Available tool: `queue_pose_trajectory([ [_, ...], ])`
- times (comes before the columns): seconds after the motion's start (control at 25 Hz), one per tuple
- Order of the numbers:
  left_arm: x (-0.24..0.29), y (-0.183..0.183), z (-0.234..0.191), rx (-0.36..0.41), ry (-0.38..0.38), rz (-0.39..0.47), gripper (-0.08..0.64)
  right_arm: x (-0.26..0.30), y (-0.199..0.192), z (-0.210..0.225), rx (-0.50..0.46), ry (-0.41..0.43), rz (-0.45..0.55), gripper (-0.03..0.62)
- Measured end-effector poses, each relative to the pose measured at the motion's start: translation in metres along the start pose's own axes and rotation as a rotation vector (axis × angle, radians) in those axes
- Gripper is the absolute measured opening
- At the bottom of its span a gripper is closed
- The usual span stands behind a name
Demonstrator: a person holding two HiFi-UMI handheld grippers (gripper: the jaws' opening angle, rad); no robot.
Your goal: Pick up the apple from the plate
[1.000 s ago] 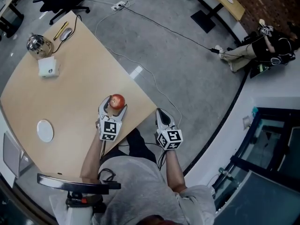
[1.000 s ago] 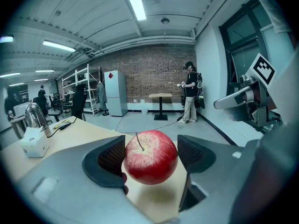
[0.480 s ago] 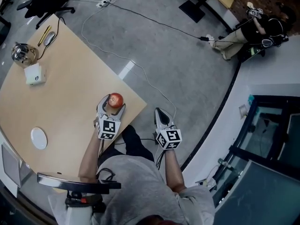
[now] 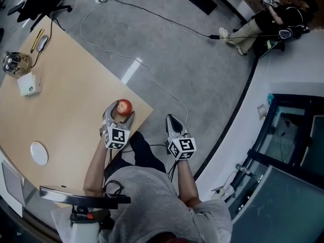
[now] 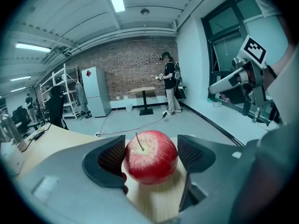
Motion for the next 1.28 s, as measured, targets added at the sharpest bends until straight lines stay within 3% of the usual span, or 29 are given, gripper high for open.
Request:
queue_pose_trajectory([
  [0.32, 0.013, -0.008, 0.018, 0.02, -0.025, -0.02, 0.371, 0.0, -0.007, 0.012, 0.008, -0.008, -0.007, 0.006],
  [1.28, 0.012, -0.009, 0.02, 0.024, 0.006, -0.008, 0.377, -0.002, -0.012, 0.008, 0.006, -0.006, -0.009, 0.006],
])
Point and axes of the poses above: the fingertips, and each gripper's own axes: x forward along the fingers, z to its right, y out of its top, the point moved 1 cm from there along -x, backward along the fingers, and after that the axes turned 3 degrees about -x, right-handed, at the moved point
